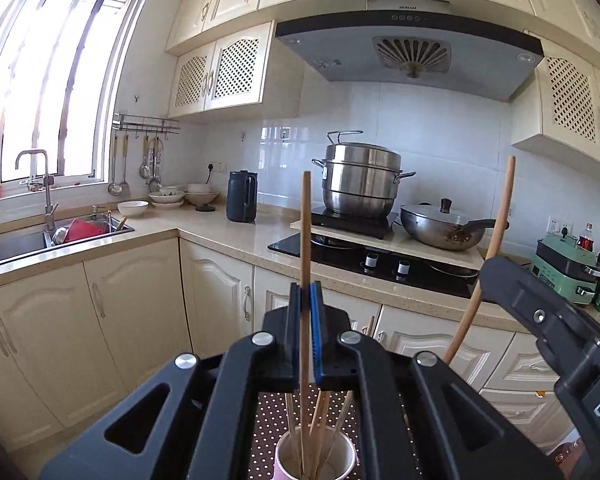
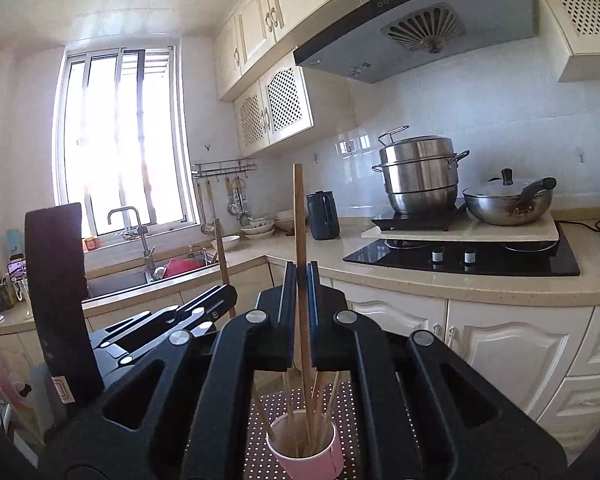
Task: Organize utensils
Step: 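Lower the chopsticks into the pink cup and open both grippers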
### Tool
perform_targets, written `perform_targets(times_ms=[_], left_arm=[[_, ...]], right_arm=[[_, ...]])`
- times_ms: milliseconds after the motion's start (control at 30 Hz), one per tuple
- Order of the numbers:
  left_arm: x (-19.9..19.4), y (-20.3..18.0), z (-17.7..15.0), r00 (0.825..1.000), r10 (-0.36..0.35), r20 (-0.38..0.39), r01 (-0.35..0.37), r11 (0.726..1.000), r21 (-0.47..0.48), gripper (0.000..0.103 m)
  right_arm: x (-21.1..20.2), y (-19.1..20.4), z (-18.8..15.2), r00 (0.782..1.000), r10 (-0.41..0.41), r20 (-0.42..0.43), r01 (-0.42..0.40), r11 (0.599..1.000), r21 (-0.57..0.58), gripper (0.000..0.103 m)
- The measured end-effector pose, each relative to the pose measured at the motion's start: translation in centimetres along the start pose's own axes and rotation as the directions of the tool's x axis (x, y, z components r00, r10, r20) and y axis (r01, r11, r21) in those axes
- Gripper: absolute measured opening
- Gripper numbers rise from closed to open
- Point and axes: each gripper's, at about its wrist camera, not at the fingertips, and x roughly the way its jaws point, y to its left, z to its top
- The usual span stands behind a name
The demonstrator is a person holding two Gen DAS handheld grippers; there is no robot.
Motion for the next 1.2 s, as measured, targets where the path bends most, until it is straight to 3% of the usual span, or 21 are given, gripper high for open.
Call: perform_targets(times_ms=[367,567,800,967,1200], left_arm=[[4.0,1.1,-4.0,0.995,0.025,-0.093,-0.026,1.000,-0.005,0.005],[5.9,1.3,-6.2,0.988,0.040,-0.152,-0.041,0.999,-0.005,0.005],[7.3,2.1,-9.3,0.974,0.052,-0.218,-0.053,0.999,0.001,0.006],[7.5,2.1,-10.4,0.977,0.076,-0.201,-0.073,0.997,0.024,0.008],[7.4,2.5,-10.7,0.980,0.054,-0.191,-0.053,0.999,0.013,0.008]], right_arm=[[4.9,-3.5,-5.5,0.987,-0.033,-0.156,0.050,0.993,0.105,0.005],[6.8,-3.9,-8.9,0.962,-0.040,-0.271,0.073,0.991,0.114,0.006],[7.9,-4.0,-11.8,0.942,-0.020,-0.334,0.071,0.988,0.141,0.006],[8.6,-3.9,-12.7,0.932,-0.022,-0.361,0.071,0.990,0.124,0.006],[8.6,-3.5,-13.6,0.919,-0.016,-0.395,0.058,0.994,0.095,0.006]])
